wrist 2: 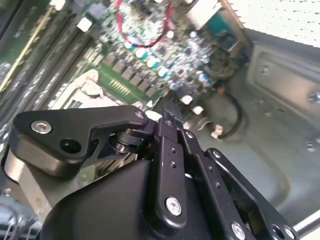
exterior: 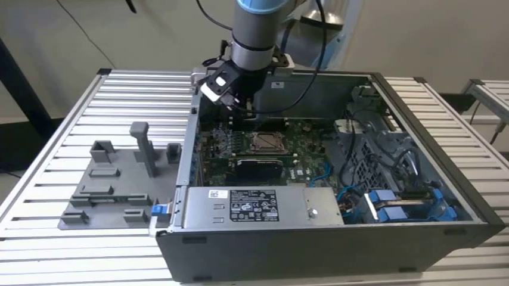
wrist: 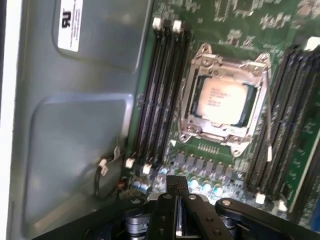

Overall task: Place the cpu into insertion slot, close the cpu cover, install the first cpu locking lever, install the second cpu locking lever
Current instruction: 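Install the first cpu locking lever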

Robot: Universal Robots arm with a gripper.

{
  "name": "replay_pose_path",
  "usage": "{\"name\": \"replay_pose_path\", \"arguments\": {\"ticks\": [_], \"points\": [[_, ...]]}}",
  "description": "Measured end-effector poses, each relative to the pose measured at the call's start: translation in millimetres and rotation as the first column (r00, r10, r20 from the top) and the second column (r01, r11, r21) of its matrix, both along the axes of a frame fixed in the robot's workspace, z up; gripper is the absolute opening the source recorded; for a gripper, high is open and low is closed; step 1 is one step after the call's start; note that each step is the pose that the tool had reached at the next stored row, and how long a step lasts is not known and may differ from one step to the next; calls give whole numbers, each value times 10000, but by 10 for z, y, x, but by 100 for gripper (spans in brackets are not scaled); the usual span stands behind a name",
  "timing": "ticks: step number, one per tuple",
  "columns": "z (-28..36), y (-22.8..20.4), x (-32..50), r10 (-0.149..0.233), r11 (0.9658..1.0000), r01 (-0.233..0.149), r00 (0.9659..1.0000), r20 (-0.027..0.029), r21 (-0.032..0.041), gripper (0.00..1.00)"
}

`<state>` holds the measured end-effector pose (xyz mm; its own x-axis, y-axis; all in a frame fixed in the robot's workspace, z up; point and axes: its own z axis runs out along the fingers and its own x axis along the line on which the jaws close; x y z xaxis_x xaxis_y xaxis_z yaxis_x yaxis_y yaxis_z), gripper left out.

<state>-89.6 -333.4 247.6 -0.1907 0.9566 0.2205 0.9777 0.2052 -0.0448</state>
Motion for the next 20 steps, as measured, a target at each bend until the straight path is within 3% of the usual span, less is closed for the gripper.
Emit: {"name": "replay_pose_path", "arguments": {"ticks": [6, 11, 13, 17, 20], "points": [[-8, -16, 226, -1, 10000, 1, 10000, 3, -3, 11], [-9, -10, 228, 44, 10000, -44, 10000, 4, -2, 11], [-10, -10, 228, 389, 9992, -389, 9992, 5, -3, 11], [-15, -10, 227, 1116, 9937, -1116, 9937, 58, -7, 11], [-16, -10, 228, 1662, 9861, -1662, 9860, 126, -22, 11]]}}
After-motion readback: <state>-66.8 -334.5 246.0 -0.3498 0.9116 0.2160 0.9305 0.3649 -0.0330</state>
